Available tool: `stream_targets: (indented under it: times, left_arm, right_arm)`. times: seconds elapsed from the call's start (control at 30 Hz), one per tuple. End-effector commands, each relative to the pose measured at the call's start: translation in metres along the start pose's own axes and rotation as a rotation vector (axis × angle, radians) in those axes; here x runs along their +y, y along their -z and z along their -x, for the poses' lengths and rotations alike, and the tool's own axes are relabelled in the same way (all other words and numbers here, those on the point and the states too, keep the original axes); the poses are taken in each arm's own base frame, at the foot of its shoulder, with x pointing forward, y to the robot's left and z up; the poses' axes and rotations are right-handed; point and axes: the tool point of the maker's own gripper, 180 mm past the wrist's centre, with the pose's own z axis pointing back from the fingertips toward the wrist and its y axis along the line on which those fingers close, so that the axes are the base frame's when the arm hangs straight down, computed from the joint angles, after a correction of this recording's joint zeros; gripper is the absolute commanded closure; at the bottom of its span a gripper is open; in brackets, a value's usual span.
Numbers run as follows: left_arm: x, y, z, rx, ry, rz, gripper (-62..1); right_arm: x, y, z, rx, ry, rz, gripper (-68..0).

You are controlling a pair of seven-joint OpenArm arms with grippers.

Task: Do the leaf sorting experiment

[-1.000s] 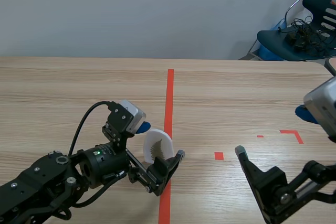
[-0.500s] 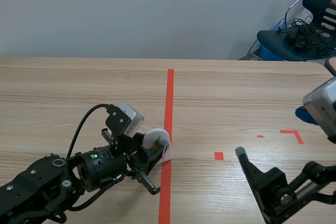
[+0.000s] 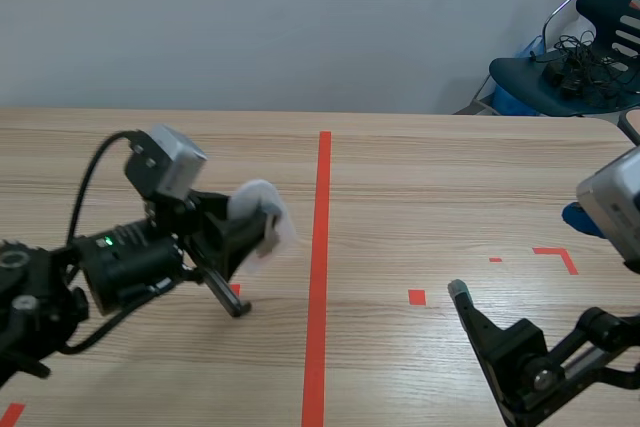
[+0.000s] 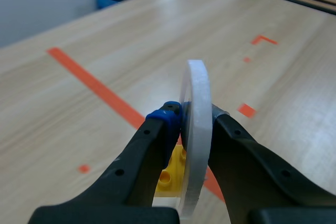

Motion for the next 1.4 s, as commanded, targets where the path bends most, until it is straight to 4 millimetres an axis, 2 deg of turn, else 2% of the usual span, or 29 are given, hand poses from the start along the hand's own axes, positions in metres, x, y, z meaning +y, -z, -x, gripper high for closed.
stream_targets:
  times: [0.0,0.1,0.2,0.3,0.37,0.63,0.83,0.93,1.0,1.1,1.17,1.2,1.37]
  left_arm:
    - [0.032,-0.013,-0.011,-0.031,-0.003,-0.086,-5.3]
    - [0.085,-0.039,-0.019,-0.041,0.003,-0.264,-5.3]
    - [0.137,-0.071,-0.018,-0.039,-0.023,-0.473,-5.3]
    - [0.17,-0.1,-0.007,-0.022,-0.05,-0.611,-5.3]
    - [0.182,-0.114,0.006,0.008,-0.059,-0.658,-5.3]
    - [0.202,-0.151,0.047,0.024,-0.19,-0.785,-5.3]
    - [0.211,-0.169,0.067,0.033,-0.26,-0.855,-6.4]
    - [0.211,-0.172,0.07,0.039,-0.263,-0.86,-12.6]
    - [0.211,-0.172,0.07,0.04,-0.26,-0.86,-22.5]
    - [0.213,-0.172,0.063,0.03,-0.246,-0.852,-45.1]
    - [0.217,-0.171,0.052,0.017,-0.22,-0.841,-55.5]
    - [0.22,-0.172,0.044,0.007,-0.2,-0.839,-57.3]
    - [0.226,-0.178,-0.017,-0.052,-0.081,-0.794,-57.5]
  right_arm:
    - [-0.003,-0.001,-0.011,-0.03,-0.009,0.006,-67.9]
    - [-0.003,-0.001,-0.011,-0.03,-0.009,0.006,-67.9]
    - [-0.003,-0.001,-0.011,-0.03,-0.009,0.006,-67.9]
    - [-0.003,-0.001,-0.011,-0.03,-0.009,0.006,-67.9]
    - [-0.003,-0.001,-0.011,-0.03,-0.009,0.006,-67.9]
    - [-0.003,-0.001,-0.011,-0.03,-0.009,0.006,-67.9]
    - [-0.003,-0.001,-0.011,-0.03,-0.009,0.005,-67.9]
    - [-0.003,-0.001,-0.011,-0.03,-0.009,0.005,-67.9]
    - [-0.003,-0.001,-0.011,-0.029,-0.009,0.005,-67.9]
    - [-0.003,-0.001,-0.011,-0.029,-0.009,0.005,-67.9]
    - [-0.003,-0.001,-0.011,-0.03,-0.009,0.005,-67.9]
    - [-0.003,-0.001,-0.011,-0.03,-0.009,0.005,-67.9]
    - [-0.003,-0.001,-0.011,-0.03,-0.009,0.005,-67.9]
